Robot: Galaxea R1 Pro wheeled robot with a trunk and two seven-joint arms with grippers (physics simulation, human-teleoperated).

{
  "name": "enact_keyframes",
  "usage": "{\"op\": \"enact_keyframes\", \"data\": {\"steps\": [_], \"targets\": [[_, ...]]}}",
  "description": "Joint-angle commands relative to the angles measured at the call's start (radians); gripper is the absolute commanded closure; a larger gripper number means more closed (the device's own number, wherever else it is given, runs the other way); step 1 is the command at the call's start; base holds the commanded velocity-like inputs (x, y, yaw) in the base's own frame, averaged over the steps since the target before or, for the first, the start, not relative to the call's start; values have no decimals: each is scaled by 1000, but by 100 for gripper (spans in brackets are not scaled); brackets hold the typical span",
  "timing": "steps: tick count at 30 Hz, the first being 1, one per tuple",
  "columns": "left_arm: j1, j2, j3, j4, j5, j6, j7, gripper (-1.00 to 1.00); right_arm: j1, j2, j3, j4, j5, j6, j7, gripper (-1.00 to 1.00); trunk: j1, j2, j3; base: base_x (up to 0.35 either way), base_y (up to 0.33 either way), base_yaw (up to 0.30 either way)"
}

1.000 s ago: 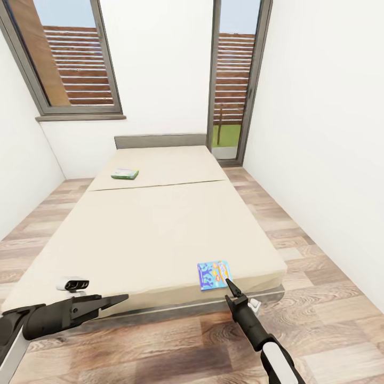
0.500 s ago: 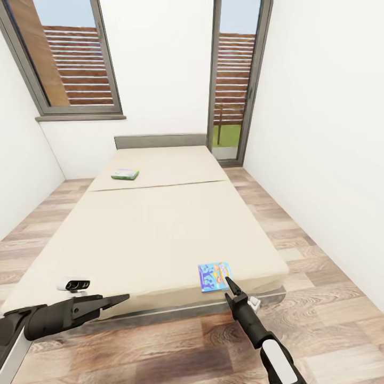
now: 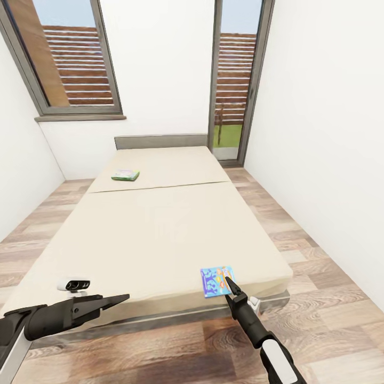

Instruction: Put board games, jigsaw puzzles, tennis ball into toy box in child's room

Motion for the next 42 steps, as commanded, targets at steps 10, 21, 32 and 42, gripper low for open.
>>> {"op": "enact_keyframes", "data": {"steps": [10,21,32,42], "targets": [[0,0,0,0,0,11,-4,-100,-1,1,-4,0,-8,9,1,-100,0,0,-1,4,2,0],[0,0,0,0,0,10,-4,-100,-1,1,-4,0,-8,9,1,-100,0,0,-1,0,0,0],[-1,0,0,0,0,11,-4,-100,-1,1,-4,0,-8,9,1,-100,0,0,-1,0,0,0],[-1,0,0,0,0,11,-4,-100,-1,1,-4,1,-8,9,0,-100,0,0,-1,0,0,0]]}}
